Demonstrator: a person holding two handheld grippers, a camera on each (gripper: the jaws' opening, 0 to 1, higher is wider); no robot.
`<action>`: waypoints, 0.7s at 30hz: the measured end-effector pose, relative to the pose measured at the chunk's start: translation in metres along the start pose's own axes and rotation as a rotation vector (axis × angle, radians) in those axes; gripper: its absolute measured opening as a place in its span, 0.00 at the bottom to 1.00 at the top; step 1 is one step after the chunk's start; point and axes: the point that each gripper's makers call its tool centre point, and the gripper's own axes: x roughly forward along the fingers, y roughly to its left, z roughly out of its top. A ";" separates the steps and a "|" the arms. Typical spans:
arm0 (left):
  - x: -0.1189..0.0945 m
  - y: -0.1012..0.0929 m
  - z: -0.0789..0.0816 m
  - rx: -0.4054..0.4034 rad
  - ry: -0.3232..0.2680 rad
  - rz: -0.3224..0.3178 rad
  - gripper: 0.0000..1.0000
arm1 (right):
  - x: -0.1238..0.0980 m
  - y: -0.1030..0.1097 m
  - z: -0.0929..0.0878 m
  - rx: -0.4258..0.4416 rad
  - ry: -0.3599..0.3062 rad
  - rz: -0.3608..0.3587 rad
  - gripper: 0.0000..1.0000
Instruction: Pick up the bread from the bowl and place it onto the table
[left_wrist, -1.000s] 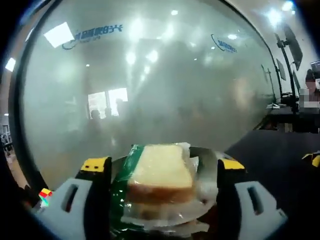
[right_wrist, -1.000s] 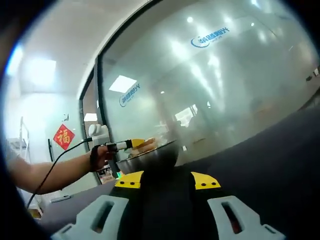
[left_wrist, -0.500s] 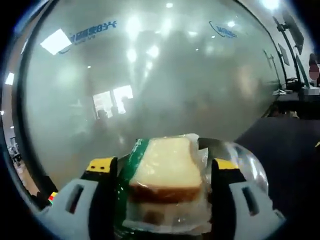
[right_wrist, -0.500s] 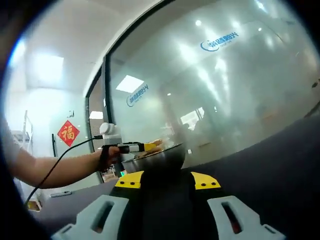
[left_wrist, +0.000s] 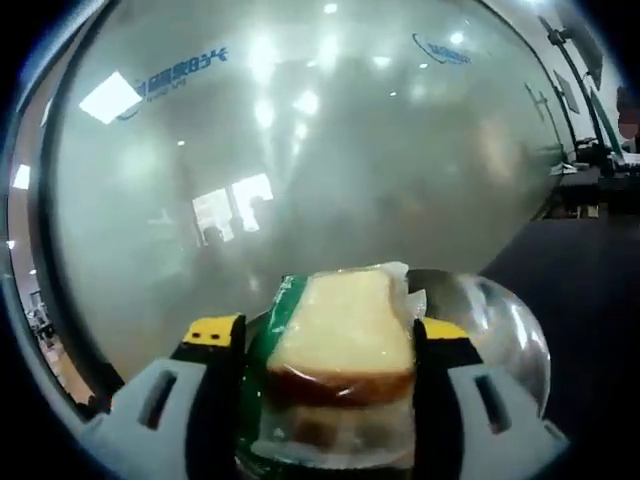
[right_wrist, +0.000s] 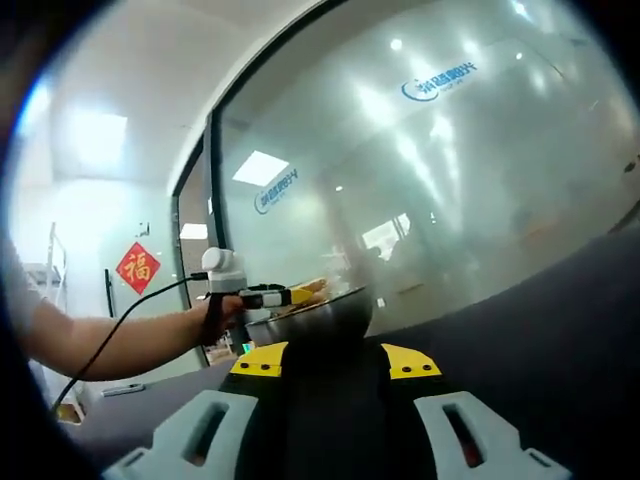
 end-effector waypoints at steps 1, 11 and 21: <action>0.000 0.000 0.001 0.004 -0.003 0.000 0.60 | 0.000 0.000 0.000 0.002 0.001 -0.001 0.30; -0.001 -0.002 0.005 0.023 -0.027 0.011 0.53 | 0.000 -0.003 0.000 0.013 0.002 -0.006 0.30; -0.002 -0.002 0.010 0.029 -0.075 0.013 0.49 | 0.000 -0.006 -0.001 0.032 0.003 -0.015 0.30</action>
